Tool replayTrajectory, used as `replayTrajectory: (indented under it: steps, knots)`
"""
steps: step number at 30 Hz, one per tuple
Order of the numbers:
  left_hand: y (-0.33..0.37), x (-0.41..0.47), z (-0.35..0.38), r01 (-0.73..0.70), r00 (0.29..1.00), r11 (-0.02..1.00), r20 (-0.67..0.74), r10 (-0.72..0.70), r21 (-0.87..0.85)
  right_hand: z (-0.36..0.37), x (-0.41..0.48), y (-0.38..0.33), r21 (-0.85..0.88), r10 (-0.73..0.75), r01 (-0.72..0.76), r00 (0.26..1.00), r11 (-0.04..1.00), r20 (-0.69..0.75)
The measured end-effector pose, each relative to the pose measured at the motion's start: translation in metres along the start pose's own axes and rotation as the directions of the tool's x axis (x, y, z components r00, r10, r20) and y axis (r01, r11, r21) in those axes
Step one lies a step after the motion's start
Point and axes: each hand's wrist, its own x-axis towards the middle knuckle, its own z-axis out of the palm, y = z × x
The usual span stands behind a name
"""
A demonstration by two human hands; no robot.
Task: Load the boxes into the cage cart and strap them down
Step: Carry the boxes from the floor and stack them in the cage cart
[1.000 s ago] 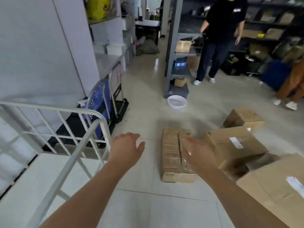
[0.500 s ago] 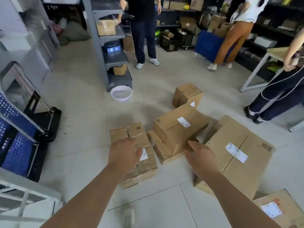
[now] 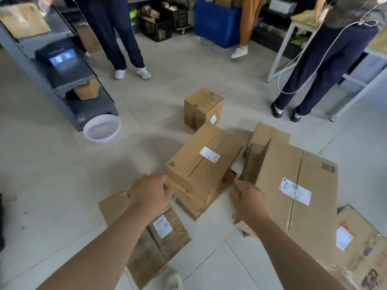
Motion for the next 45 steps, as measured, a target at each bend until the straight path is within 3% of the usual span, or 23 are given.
replayTrajectory:
  steps: [4,9,19,25,29,33,37,40,45]
  knots:
    - [-0.005,0.072,0.038,-0.042,0.998,0.999,0.037,0.041,0.033,0.038,0.054,0.009,0.057,0.084,-0.085,0.996,0.995,0.026]
    - [-0.01,0.15,0.109,-0.095,0.992,0.994,0.085,0.09,0.058,0.101,0.122,0.04,-0.025,0.086,-0.085,0.996,0.996,0.035]
    - [-0.036,0.286,0.278,-0.146,0.964,0.964,0.25,0.088,0.223,0.245,0.255,0.112,-0.086,0.157,-0.143,0.969,0.986,0.189]
    - [-0.061,0.342,0.372,-0.115,0.926,0.949,0.378,-0.005,0.294,0.329,0.303,0.142,-0.14,0.295,-0.263,0.904,0.954,0.308]
    - [-0.08,0.376,0.419,-0.018,0.88,0.965,0.463,-0.108,0.26,0.372,0.317,0.156,-0.1,0.308,-0.292,0.91,0.951,0.277]
    - [-0.093,0.395,0.443,0.068,0.841,0.986,0.523,-0.139,0.152,0.398,0.32,0.166,-0.089,0.27,-0.255,0.929,0.963,0.252]
    - [-0.098,0.388,0.452,0.096,0.888,0.991,0.442,-0.128,0.095,0.408,0.325,0.18,-0.108,0.257,-0.237,0.934,0.965,0.249]
    - [-0.098,0.366,0.456,0.099,0.884,0.987,0.443,-0.146,0.128,0.406,0.338,0.191,-0.09,0.237,-0.221,0.942,0.971,0.24]
    - [-0.104,0.341,0.462,0.223,0.858,0.972,0.459,-0.229,0.07,0.398,0.343,0.206,0.046,0.238,-0.255,0.942,0.966,0.236]
